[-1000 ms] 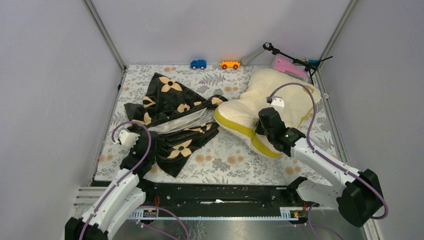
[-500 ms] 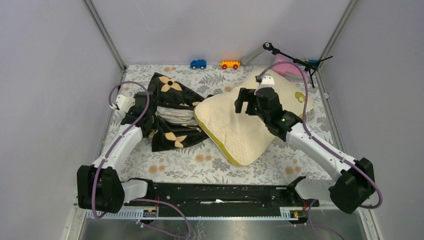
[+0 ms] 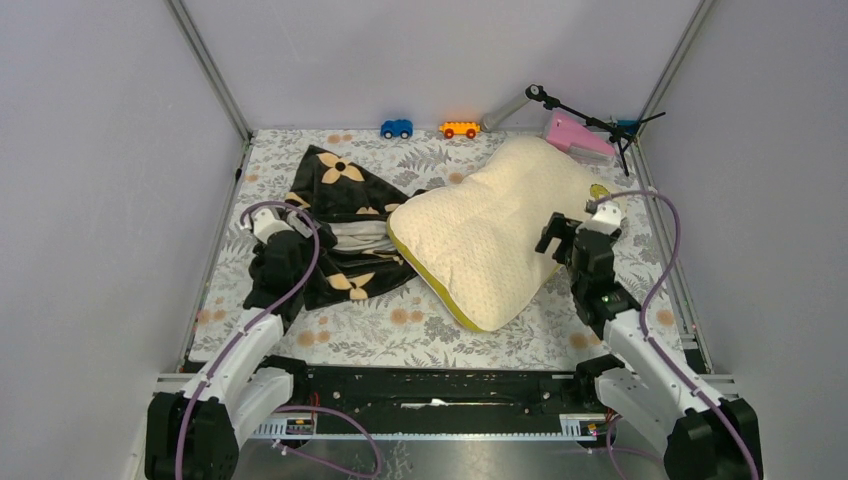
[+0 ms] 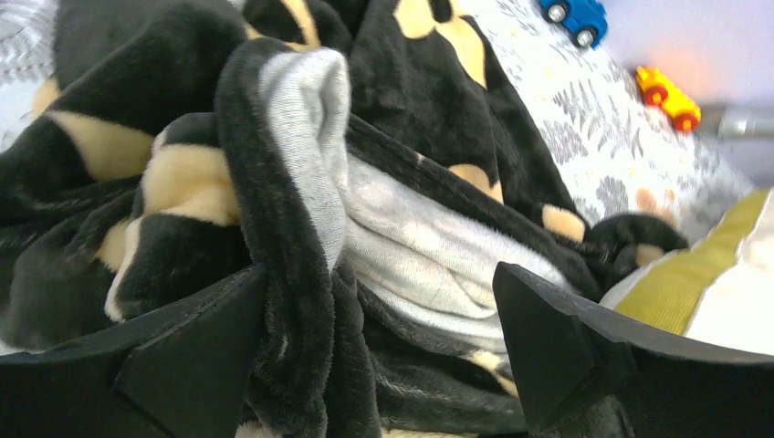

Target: Remove the pillowcase from the pillow

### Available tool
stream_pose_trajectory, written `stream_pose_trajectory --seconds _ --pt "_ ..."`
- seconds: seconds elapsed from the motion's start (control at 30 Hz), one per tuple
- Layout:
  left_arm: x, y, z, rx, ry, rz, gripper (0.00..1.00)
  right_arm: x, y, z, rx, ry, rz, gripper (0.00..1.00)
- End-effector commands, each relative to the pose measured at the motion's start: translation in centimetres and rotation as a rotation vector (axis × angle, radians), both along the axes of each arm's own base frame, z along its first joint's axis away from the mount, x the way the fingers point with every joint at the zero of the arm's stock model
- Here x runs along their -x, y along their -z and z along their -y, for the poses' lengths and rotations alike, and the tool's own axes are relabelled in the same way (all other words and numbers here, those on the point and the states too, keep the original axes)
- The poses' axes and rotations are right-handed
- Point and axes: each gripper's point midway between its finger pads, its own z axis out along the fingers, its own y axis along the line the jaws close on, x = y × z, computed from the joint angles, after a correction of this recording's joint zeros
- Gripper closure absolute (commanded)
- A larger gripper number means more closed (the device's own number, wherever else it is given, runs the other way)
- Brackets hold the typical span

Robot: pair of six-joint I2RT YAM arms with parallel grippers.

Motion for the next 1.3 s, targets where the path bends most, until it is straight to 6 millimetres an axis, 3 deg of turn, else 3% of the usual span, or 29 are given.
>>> stream_pose_trajectory --seconds 0.0,0.17,0.33,0.4,0.47,0.63,0.8,0.93,1.03,1.17,1.27 --pt "-1.4 -3.4 1.4 -0.218 0.181 0.241 0.01 0.0 -1.5 2.2 0.082 0.011 0.224 0.0" --pt "-1.4 -2.1 -0.4 -0.357 0.126 0.233 0.01 -1.1 0.8 3.1 0.147 0.001 0.154 0.0" --pt "-1.7 1.4 -0.6 -0.516 0.198 0.176 0.01 -2.9 2.5 3.4 0.176 0.01 0.231 0.0" --pt "-1.5 1.8 -1.1 -0.552 0.184 0.183 0.01 -3.7 5.0 3.9 0.213 0.01 0.152 0.0" --pt "-1.2 1.5 -1.5 -0.578 0.162 0.219 0.01 -4.4 5.9 4.3 0.225 0.022 0.126 0.0" --pt "-1.8 0.7 -2.0 -0.598 0.144 0.298 0.01 -5.1 6.5 5.8 0.273 0.09 0.146 0.0" --pt "-3.7 1.6 -2.9 -0.559 0.133 0.228 0.01 -5.6 7.8 5.9 0.233 0.046 0.112 0.07" --pt "-4.9 2.1 -2.8 -0.555 0.152 0.19 0.01 -5.3 8.3 6.4 0.203 0.065 0.128 0.06" --pt "-5.0 2.2 -2.7 -0.555 0.16 0.183 0.01 -5.4 7.7 6.4 0.207 0.063 0.165 0.01" --pt "-5.7 2.5 -2.2 -0.542 0.188 0.171 0.01 -5.5 7.9 6.0 0.208 0.039 0.153 0.0" --pt "-4.8 2.9 -2.1 -0.509 0.182 0.299 0.01 -5.5 8.0 6.1 0.208 0.04 0.152 0.0"
